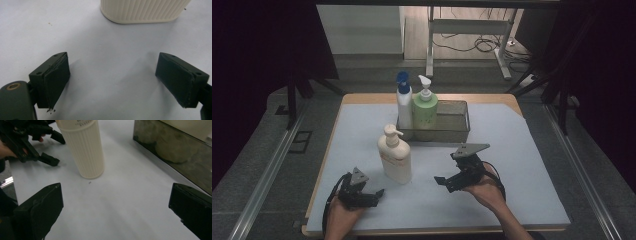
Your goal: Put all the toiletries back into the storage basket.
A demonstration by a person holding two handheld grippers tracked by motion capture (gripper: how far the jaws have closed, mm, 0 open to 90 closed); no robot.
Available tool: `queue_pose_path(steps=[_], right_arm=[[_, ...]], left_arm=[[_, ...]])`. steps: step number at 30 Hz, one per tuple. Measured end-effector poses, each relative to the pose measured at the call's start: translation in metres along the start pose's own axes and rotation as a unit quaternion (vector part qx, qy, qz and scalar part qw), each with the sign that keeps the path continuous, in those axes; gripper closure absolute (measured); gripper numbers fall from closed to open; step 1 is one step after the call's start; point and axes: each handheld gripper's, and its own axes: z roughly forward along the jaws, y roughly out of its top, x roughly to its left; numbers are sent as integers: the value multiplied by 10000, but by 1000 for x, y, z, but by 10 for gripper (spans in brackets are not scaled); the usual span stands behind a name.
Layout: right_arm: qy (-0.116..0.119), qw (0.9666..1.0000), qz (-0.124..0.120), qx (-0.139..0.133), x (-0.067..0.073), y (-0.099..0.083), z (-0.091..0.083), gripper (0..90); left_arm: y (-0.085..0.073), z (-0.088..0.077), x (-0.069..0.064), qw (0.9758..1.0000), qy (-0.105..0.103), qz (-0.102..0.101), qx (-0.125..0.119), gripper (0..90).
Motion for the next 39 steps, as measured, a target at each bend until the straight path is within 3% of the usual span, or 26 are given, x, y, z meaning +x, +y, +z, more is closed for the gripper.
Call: queue_pose_path(steps=[4, 15, 28, 39], right_arm=[[99, 9998, 168, -68, 3, 7, 6, 0], [101, 9999, -74, -92, 18, 26, 21, 0], [206, 9994, -207, -158, 33, 50, 45, 109], [125, 9991, -368, -194, 44, 66, 66, 167]], left_arm=[[0, 0, 0, 10000, 0, -25, -18, 121], [0, 0, 0, 10000, -3, -28, -14, 121], [0, 0, 0, 10000, -2, -24, -12, 121], [0, 0, 0, 10000, -3, -26, -11, 122]])
